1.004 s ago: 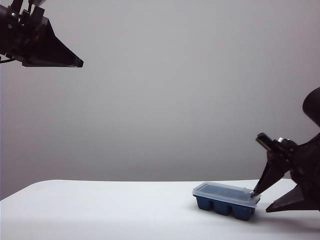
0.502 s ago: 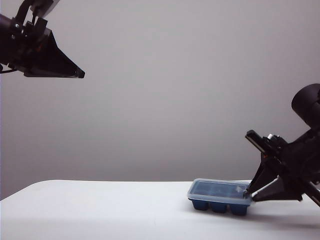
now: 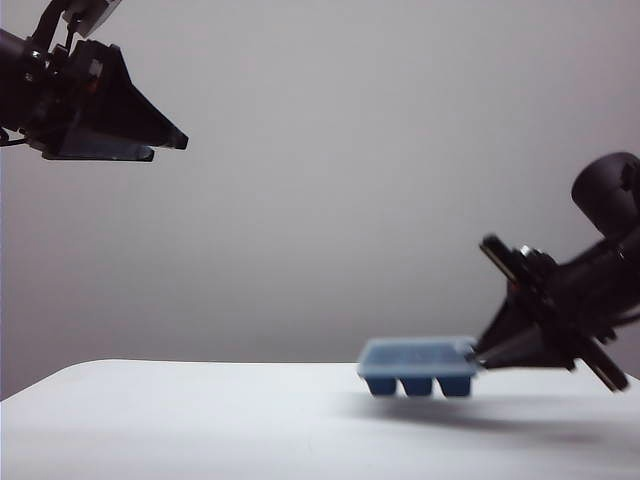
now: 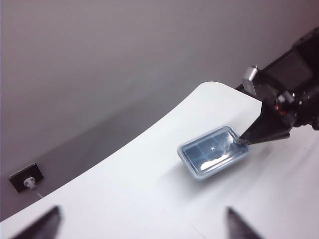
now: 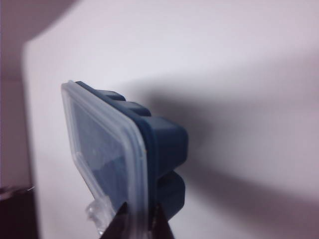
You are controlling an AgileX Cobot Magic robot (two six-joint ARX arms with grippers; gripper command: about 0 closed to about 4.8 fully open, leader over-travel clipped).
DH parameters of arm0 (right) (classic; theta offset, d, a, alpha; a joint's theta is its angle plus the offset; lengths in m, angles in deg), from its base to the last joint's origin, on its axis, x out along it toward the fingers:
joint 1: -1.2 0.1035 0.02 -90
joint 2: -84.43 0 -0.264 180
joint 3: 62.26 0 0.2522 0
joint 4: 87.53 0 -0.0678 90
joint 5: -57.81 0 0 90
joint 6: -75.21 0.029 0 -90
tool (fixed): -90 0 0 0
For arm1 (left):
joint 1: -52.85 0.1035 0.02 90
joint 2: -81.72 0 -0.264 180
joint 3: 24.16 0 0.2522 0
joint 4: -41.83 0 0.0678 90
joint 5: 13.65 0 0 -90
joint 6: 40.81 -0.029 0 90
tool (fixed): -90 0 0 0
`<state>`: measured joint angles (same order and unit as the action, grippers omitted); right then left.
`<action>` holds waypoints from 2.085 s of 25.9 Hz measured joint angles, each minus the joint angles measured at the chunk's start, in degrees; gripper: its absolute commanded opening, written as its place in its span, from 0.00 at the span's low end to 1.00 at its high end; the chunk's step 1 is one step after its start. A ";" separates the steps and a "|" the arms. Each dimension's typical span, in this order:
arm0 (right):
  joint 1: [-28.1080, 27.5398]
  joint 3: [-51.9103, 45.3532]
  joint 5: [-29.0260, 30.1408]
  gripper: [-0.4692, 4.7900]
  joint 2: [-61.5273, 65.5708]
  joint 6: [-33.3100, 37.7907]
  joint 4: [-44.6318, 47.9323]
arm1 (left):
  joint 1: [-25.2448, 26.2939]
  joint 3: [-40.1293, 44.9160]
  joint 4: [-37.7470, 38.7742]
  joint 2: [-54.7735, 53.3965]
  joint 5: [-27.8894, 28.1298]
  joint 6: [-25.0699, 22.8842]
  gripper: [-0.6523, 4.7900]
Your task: Pick up the ice cube tray, remove its lid, and then place both the tray and the lid back on the table.
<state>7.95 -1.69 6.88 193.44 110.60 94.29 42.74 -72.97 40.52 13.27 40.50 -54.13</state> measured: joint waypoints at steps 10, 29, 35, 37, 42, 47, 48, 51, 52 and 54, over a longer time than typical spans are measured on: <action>1.03 6.03 24.46 0.08 -0.26 10.27 0.52 | 0.00 0.00 0.46 0.00 -7.89 -10.88 1.00; 15.93 7.58 34.12 0.08 -5.33 17.73 6.08 | -4.52 0.00 8.87 -0.26 -9.33 -24.13 1.00; 16.11 7.58 34.14 0.08 -5.33 22.93 11.69 | -5.88 0.00 8.76 -0.26 -10.21 -23.80 1.00; 16.11 7.58 34.23 0.08 -5.33 24.24 13.57 | -5.90 0.00 8.66 -0.26 -10.19 -23.39 0.91; 16.09 7.56 35.08 0.08 -5.33 25.00 14.60 | -5.88 0.00 8.72 -0.26 -10.19 -23.08 0.85; 16.09 7.56 35.10 0.08 -5.33 25.00 14.60 | -5.92 0.00 7.93 -0.26 -10.75 -21.77 0.79; 16.09 7.58 35.12 0.08 -5.33 25.00 14.62 | -5.92 0.00 7.58 -0.26 -10.88 -21.68 0.74; 16.06 7.56 35.30 0.08 -5.33 24.90 14.73 | -5.84 0.00 7.43 -0.26 -11.43 -21.29 0.61; 16.02 7.54 35.32 0.08 -5.33 24.90 14.88 | -5.86 0.00 7.37 -0.26 -11.50 -21.31 0.61; 16.00 7.54 35.32 0.08 -5.33 24.92 15.02 | -5.88 0.00 7.30 -0.26 -11.52 -21.33 0.61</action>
<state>23.94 5.85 42.20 188.11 135.52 109.30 36.86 -72.97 47.82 13.01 28.98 -75.47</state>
